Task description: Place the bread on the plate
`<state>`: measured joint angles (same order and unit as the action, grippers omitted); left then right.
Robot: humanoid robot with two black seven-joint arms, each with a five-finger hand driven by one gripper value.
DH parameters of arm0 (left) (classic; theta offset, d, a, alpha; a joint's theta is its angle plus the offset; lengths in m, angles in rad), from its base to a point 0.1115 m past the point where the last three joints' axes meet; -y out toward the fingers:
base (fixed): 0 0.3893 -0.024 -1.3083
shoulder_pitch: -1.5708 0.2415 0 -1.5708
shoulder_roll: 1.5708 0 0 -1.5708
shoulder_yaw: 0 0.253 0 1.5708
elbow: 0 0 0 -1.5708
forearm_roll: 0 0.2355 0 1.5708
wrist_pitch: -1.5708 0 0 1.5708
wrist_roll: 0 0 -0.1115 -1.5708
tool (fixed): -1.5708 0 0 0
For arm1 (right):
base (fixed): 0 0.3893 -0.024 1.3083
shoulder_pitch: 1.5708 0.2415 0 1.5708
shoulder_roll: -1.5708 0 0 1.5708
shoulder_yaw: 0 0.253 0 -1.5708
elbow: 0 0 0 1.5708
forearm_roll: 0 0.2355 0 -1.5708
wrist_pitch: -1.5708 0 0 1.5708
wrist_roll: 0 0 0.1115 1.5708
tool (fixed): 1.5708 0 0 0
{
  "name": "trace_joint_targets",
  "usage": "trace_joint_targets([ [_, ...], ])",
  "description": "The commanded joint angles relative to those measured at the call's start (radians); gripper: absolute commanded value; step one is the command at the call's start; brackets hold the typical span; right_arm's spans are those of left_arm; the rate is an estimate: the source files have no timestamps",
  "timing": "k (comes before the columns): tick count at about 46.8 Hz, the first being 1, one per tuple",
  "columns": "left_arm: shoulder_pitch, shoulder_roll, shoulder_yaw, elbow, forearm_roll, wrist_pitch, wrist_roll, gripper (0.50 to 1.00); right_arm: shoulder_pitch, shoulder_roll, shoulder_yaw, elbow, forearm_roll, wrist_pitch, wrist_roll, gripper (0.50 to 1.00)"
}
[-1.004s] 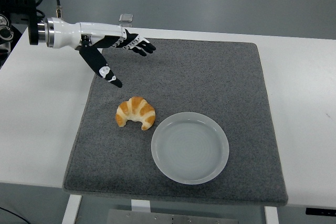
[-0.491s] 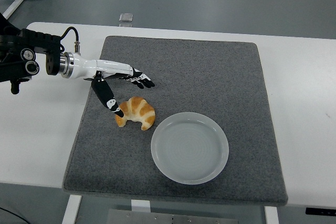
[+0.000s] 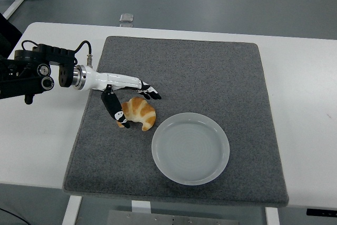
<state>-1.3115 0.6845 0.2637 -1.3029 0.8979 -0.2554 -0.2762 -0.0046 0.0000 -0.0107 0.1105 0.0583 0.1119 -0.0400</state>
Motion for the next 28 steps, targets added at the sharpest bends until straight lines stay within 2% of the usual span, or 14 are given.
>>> trace_joint_targets([
  [1, 0.001, -0.002, 0.0, 0.004, 0.001, 0.002, 0.003, 0.979, 0.0, 0.0, 0.0, 0.0, 0.0, 0.0, 0.0, 0.952],
  [9, 0.014, -0.016, 0.0, 0.019, 0.004, 0.021, 0.003, 0.958, 0.0, 0.0, 0.0, 0.0, 0.0, 0.0, 0.0, 0.952],
  [28, 0.046, -0.045, -0.001, 0.065, 0.019, 0.051, 0.002, 0.941, 0.0, 0.0, 0.0, 0.0, 0.0, 0.0, 0.0, 0.952],
])
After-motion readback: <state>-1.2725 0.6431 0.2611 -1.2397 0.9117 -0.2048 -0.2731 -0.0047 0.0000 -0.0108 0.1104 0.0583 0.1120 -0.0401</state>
